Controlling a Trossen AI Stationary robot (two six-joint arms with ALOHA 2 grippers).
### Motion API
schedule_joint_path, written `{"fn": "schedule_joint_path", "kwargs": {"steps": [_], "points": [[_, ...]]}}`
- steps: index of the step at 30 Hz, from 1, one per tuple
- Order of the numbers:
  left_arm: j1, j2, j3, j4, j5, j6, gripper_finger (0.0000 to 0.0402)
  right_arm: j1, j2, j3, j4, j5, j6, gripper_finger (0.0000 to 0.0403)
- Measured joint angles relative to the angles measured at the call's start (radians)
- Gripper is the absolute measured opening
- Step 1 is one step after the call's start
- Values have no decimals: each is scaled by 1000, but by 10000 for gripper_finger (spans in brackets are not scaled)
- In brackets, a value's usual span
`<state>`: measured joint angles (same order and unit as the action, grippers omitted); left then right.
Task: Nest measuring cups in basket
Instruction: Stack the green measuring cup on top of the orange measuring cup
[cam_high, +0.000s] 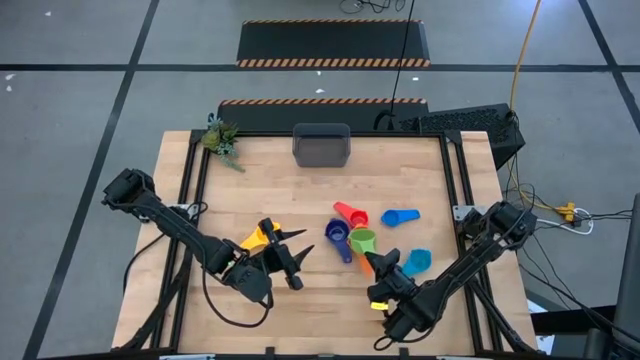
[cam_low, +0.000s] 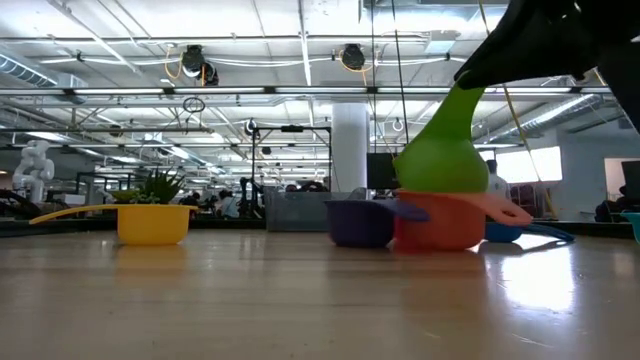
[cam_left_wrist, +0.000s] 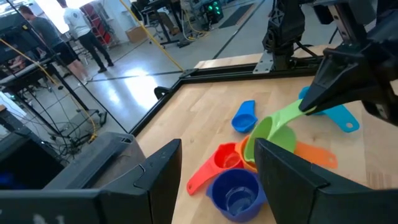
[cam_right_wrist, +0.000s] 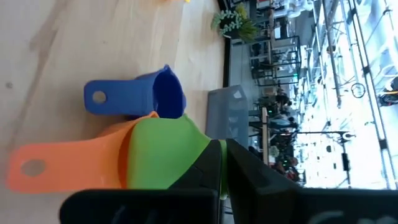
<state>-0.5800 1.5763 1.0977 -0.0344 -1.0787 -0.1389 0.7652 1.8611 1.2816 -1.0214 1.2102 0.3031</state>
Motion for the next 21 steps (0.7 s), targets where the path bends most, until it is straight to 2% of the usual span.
{"fn": "schedule_joint_path", "kwargs": {"steps": [5, 21], "points": [[4, 0, 0, 0, 0, -6, 202, -8, 31, 0, 0, 5, -38, 0], [10, 0, 0, 0, 3, -22, 202, -7, 42, -2, 0, 181, -134, 0]]}}
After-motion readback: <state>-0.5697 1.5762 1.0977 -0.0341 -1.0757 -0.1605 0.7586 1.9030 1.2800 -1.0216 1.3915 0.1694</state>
